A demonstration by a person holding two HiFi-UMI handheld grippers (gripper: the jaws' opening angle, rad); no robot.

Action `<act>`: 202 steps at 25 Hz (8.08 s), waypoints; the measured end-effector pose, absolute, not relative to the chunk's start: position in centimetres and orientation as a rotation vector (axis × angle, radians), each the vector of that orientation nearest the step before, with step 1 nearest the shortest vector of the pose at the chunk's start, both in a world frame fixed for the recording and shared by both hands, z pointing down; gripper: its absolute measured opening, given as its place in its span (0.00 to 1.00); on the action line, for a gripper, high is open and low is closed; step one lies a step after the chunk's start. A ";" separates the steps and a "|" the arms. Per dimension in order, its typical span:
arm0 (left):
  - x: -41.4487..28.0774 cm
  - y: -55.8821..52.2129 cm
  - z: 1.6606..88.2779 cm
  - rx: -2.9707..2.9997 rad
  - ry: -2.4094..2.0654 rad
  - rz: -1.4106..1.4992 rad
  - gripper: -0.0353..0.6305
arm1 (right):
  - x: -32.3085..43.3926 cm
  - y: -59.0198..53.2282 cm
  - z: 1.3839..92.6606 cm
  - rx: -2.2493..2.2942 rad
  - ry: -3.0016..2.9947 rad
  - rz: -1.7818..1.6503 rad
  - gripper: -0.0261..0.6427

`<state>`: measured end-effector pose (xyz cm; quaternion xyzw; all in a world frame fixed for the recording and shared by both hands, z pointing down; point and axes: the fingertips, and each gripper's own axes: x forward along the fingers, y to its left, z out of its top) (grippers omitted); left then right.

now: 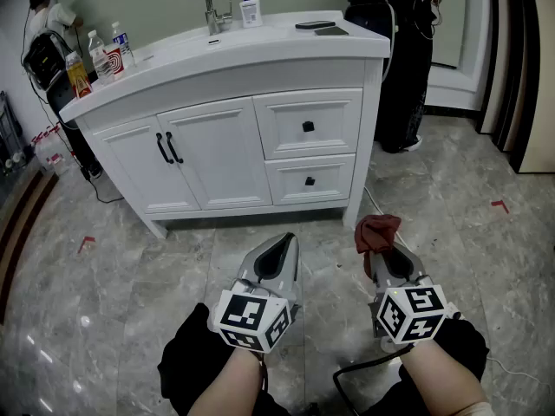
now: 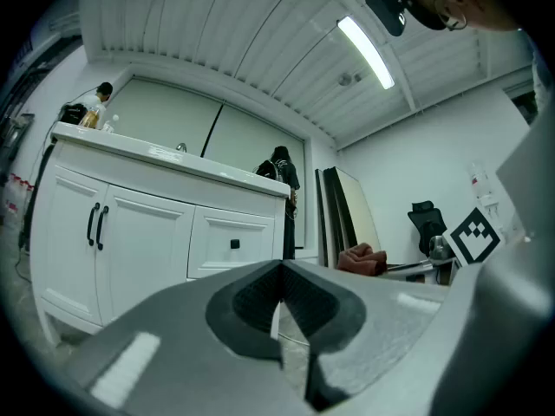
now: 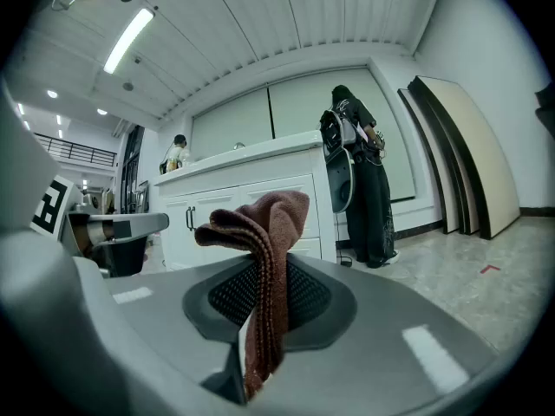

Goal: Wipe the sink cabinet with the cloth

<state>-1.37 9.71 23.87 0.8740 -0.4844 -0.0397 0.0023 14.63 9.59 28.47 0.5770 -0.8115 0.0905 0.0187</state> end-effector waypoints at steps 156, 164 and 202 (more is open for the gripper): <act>-1.0 -18.0 27.6 2.859 -1.455 -0.080 0.05 | 14.2 -25.5 27.1 2.035 -2.432 0.165 0.17; -1.4 -17.7 28.1 2.841 -1.458 -0.067 0.05 | 13.9 -24.0 28.9 2.006 -2.471 0.284 0.17; -4.7 -18.9 30.9 2.726 -1.526 -0.061 0.05 | 4.5 -25.9 33.0 1.749 -2.607 0.323 0.18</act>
